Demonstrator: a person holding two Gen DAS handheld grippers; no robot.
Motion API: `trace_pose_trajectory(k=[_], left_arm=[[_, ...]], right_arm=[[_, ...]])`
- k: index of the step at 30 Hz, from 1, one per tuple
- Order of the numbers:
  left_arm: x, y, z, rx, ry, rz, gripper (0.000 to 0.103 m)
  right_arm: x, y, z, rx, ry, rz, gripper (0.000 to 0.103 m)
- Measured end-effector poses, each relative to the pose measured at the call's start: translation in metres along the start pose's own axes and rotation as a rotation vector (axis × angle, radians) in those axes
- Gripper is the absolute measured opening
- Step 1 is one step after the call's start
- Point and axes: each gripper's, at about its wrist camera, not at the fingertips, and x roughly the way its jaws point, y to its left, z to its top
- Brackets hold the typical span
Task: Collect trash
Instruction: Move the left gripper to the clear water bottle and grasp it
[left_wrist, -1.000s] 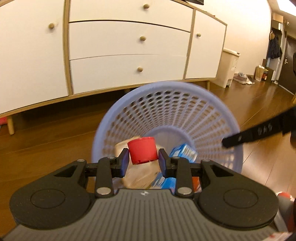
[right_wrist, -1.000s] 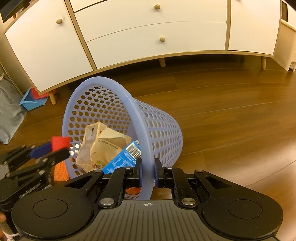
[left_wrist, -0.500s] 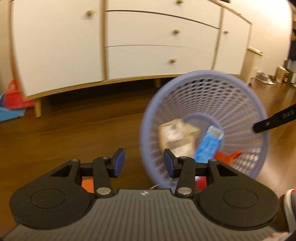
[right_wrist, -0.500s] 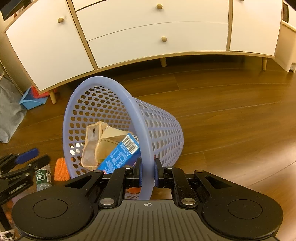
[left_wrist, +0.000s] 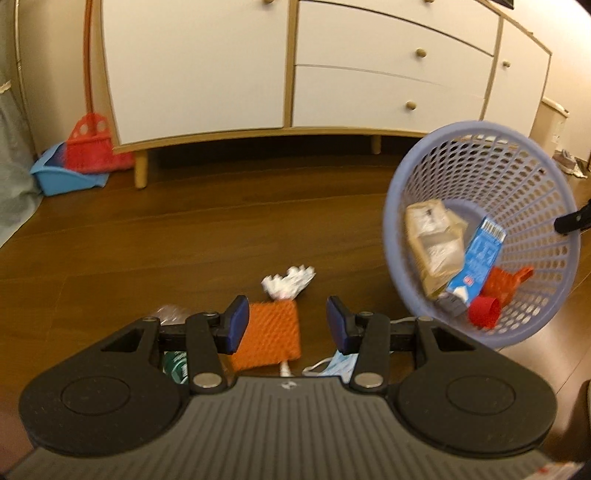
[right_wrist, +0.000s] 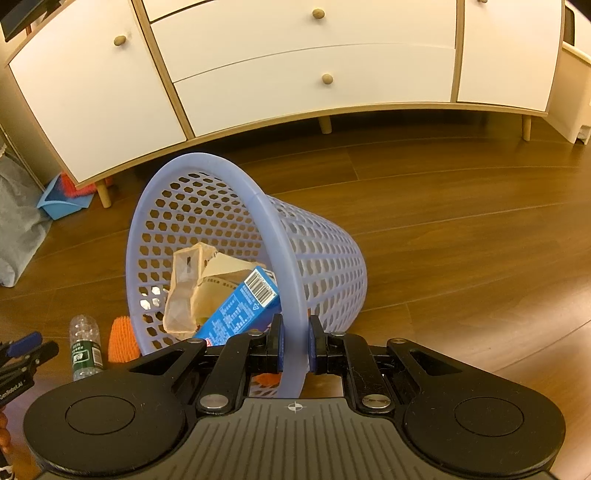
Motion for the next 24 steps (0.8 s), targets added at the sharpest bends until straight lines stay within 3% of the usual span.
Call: trace_pose_trajectory(k=[5,11,19,21,24], left_arm=[[-0.001,0.028,-0.014,-0.041,0.038,0.065,0.041],[0.002,0.065,-0.033,-0.123,0.095,0.147,0.050],[0.044,0.073,-0.055,-0.249,0.201,0.152,0.057],[0.054,0.071,-0.057,-0.271,0.212,0.161,0.064],[0.067,0.070,-0.059,-0.310,0.226,0.171,0.066]], right_arm=[[0.000,-0.001,0.001,0.004,0.001,0.000,0.009],[0.000,-0.001,0.001,0.005,-0.002,0.000,0.009],[0.000,0.000,0.000,-0.004,-0.012,-0.004,0.009],[0.000,-0.001,0.000,-0.001,-0.014,-0.005,0.009],[0.000,-0.002,-0.001,0.005,-0.018,-0.006,0.009]])
